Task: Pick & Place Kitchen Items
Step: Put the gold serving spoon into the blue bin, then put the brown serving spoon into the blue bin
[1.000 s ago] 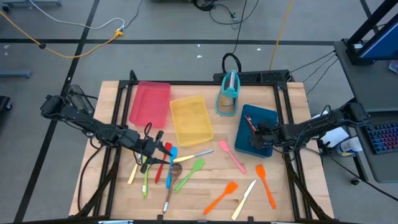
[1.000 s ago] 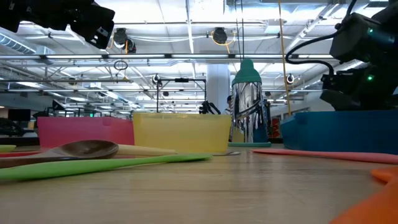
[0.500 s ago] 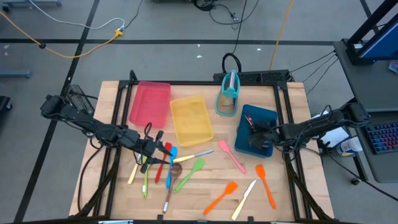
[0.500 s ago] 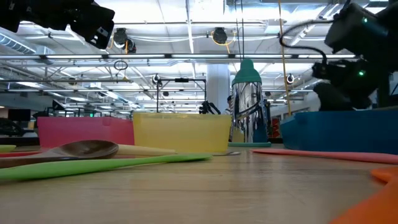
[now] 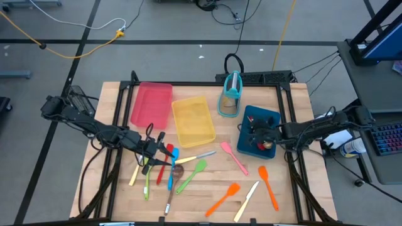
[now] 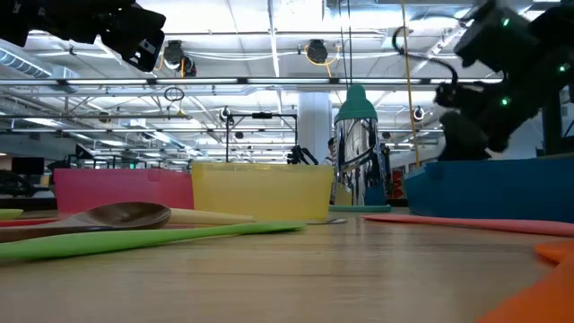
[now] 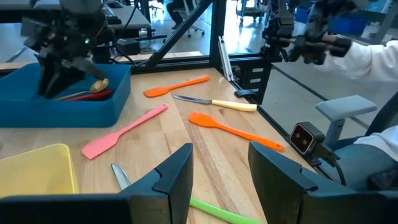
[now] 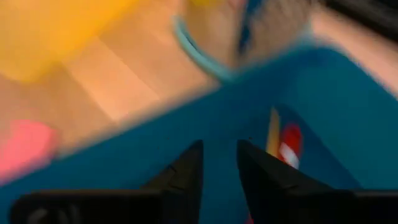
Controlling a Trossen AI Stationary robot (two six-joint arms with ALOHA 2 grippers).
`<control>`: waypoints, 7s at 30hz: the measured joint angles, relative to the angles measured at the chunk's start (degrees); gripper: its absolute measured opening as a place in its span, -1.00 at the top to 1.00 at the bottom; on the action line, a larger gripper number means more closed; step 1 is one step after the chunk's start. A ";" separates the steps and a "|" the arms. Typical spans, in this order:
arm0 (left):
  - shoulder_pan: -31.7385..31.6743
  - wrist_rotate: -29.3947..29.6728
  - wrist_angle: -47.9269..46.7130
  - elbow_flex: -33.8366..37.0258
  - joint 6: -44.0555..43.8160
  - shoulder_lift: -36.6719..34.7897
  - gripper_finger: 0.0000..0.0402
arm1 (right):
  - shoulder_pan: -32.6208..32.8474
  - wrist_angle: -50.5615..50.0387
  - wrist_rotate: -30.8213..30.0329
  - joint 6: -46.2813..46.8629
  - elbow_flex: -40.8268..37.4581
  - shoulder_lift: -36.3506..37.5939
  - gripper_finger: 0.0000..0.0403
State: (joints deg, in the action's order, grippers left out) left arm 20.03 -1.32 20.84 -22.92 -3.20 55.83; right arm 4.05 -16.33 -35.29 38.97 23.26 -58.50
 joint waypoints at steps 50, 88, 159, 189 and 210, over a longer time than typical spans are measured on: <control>3.13 5.99 0.79 0.00 -9.57 2.83 0.22 | -4.46 25.60 6.16 -29.36 8.20 0.00 1.00; 17.78 10.71 -62.10 -48.73 -73.52 53.91 0.22 | 13.71 57.04 20.65 -43.52 8.18 -12.67 0.32; 1.65 42.40 -17.02 -49.96 -10.86 43.89 0.82 | 8.31 74.44 34.01 -47.98 8.14 -28.67 0.30; -1.01 41.97 -10.62 -50.05 -7.00 44.35 0.77 | 7.16 85.17 33.55 -46.48 8.14 -29.75 0.65; -0.85 38.66 -13.26 -50.03 -5.76 44.35 0.66 | 7.20 83.24 33.60 -45.82 8.14 -29.77 0.83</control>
State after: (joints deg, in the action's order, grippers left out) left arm 19.18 37.34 7.58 -72.95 -8.96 100.18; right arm 11.25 66.91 -1.69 -6.85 31.40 -88.27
